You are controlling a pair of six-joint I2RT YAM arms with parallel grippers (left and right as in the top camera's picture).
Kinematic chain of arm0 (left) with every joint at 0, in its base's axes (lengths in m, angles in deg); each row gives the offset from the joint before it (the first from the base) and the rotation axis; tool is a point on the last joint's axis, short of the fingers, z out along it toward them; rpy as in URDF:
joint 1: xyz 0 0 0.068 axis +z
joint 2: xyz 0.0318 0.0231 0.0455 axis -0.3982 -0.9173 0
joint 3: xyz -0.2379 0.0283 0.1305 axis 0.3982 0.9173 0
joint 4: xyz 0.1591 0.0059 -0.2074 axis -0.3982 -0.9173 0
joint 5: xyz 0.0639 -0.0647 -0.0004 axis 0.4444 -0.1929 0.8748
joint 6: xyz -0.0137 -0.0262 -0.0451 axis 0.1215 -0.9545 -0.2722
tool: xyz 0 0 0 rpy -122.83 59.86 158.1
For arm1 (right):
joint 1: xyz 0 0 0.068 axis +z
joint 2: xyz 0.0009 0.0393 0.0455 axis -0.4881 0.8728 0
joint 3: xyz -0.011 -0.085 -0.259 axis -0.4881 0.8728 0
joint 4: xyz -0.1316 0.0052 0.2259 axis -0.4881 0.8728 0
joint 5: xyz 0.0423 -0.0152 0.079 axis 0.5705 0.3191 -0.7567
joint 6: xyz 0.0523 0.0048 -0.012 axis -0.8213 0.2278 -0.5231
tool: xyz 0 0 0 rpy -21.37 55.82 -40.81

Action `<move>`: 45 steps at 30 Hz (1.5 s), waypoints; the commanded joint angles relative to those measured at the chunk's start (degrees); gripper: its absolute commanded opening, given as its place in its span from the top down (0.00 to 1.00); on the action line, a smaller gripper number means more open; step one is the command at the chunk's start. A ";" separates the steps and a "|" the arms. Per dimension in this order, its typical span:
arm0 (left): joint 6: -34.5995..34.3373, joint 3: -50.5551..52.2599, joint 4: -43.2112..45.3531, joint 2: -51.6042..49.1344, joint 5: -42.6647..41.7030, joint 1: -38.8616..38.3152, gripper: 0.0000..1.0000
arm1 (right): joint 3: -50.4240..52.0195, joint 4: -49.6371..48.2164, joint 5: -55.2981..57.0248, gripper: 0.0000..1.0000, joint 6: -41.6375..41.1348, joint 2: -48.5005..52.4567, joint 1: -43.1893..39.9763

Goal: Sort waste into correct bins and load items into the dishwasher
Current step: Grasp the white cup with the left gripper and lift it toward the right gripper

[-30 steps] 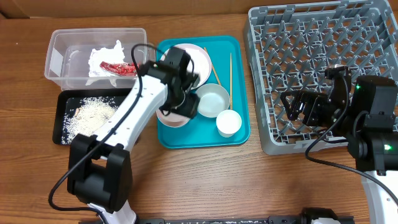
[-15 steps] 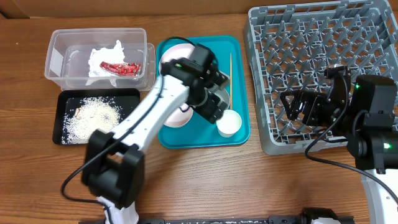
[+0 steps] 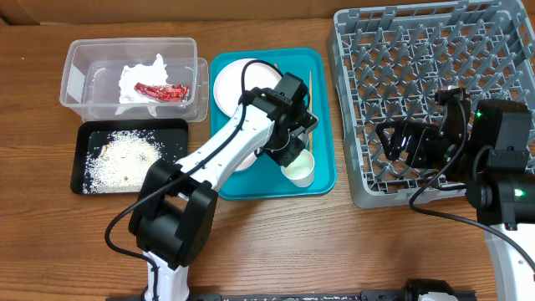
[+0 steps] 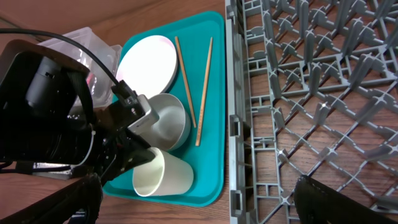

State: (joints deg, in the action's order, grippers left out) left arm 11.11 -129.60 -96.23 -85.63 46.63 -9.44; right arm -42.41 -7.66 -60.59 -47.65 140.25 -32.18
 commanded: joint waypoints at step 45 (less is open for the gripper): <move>8.63 -23.17 -26.93 -0.46 -81.44 22.71 0.96 | -1.33 -47.30 -36.35 0.10 -19.89 15.04 13.00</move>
State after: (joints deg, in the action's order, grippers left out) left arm 19.59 -152.28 -122.89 -85.82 -30.99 13.70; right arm -42.45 -53.71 -96.79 -64.75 155.40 -19.70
